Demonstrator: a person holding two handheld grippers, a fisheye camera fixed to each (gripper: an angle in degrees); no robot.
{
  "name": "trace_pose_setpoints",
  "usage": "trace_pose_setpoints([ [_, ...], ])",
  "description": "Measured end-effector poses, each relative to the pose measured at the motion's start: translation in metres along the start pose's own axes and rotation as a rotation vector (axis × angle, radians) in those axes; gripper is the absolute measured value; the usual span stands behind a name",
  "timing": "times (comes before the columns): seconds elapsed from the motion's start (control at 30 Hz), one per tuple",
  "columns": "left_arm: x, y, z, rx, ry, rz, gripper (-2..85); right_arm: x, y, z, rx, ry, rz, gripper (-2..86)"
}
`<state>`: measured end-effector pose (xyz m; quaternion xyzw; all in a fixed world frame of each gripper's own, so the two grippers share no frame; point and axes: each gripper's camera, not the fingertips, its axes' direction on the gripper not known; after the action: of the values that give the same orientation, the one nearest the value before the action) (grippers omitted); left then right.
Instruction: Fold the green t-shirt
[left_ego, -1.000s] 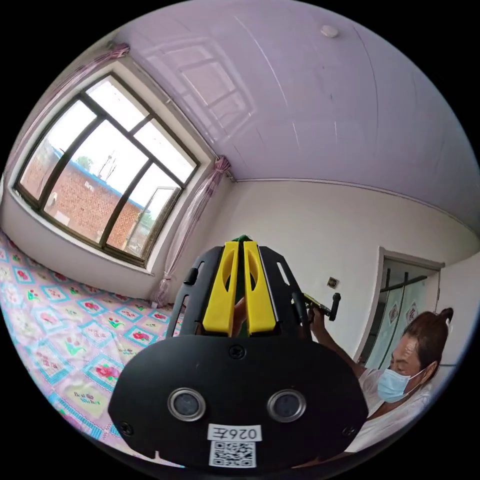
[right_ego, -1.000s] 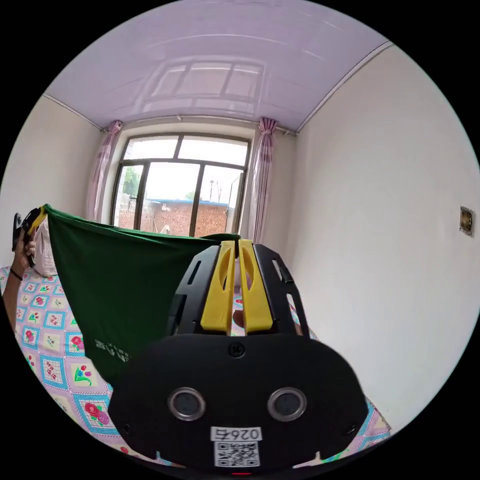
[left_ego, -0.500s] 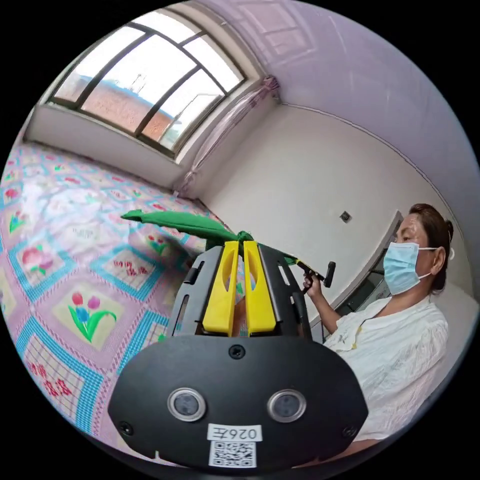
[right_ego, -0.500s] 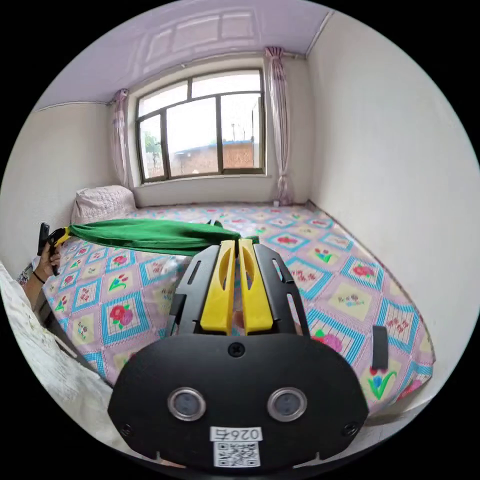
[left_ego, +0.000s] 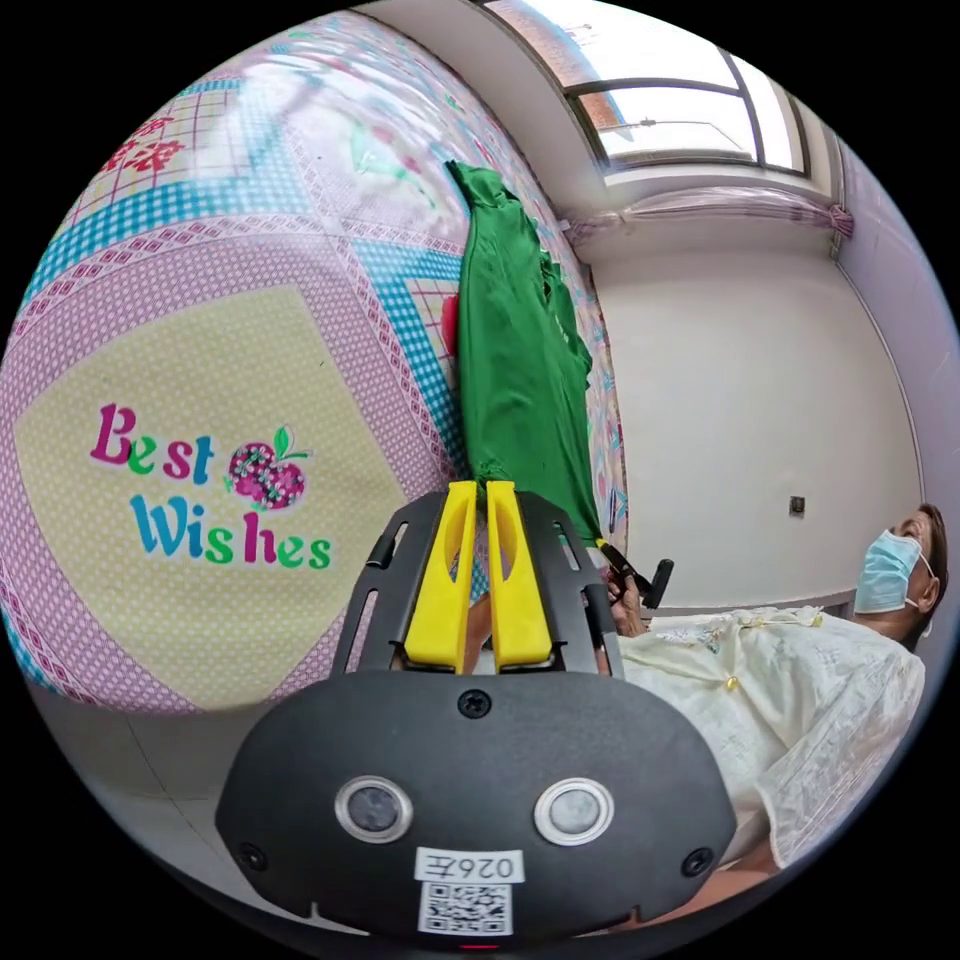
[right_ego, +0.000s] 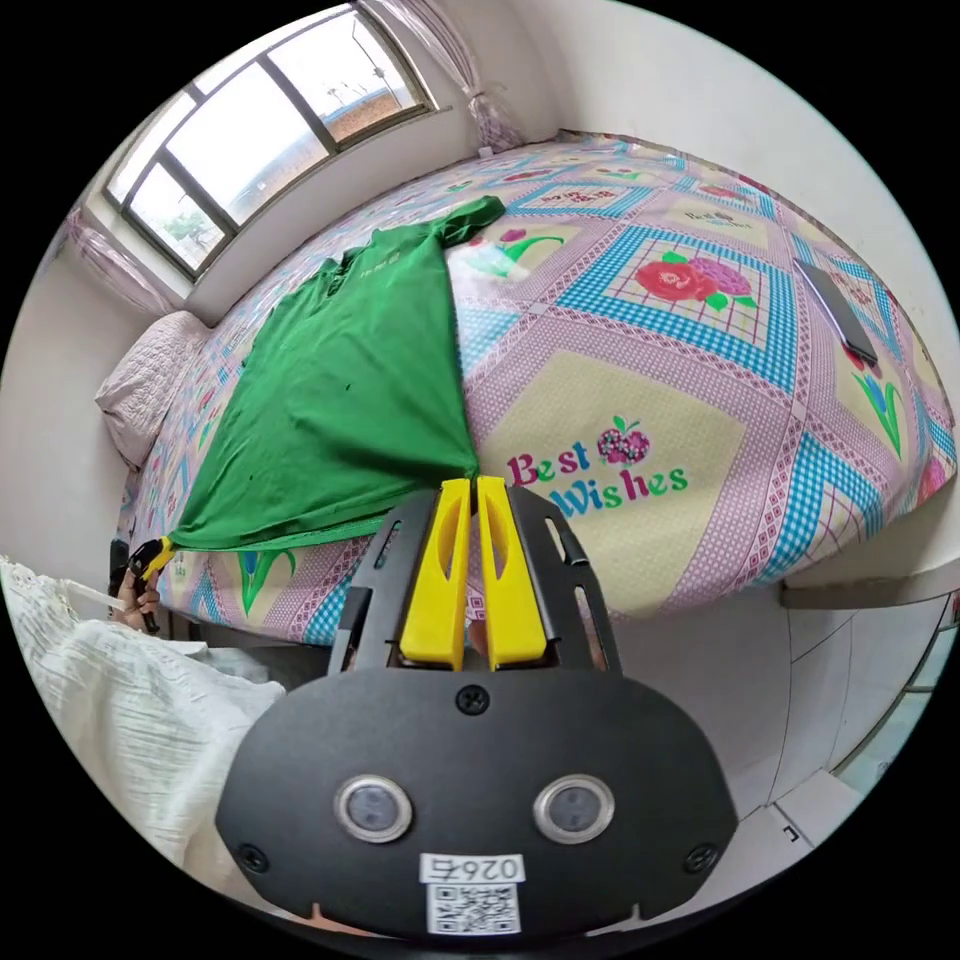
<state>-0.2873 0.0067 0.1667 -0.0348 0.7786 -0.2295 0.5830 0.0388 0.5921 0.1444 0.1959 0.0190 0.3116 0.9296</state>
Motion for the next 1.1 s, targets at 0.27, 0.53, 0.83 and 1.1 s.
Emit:
trace_pose_setpoints([
  [0.27, -0.052, 0.026, -0.004, -0.026, 0.031, -0.092, 1.1, 0.038, -0.016, 0.001, -0.05, -0.022, 0.051, 2.2],
  [0.53, -0.034, 0.069, -0.09, 0.252, 0.052, -0.008, -0.9, 0.046, -0.06, -0.053, 0.06, -0.046, 0.005, 1.8],
  [0.83, 0.017, -0.044, 0.091, -0.232, -0.081, 0.233, -1.0, -0.033, -0.158, 0.059, -0.172, -0.15, -0.325, -0.9],
  [1.1, -0.017, 0.078, 0.059, -0.272, -0.272, 0.164, -1.0, -0.011, -0.066, 0.008, -0.242, -0.036, -0.383, -0.9],
])
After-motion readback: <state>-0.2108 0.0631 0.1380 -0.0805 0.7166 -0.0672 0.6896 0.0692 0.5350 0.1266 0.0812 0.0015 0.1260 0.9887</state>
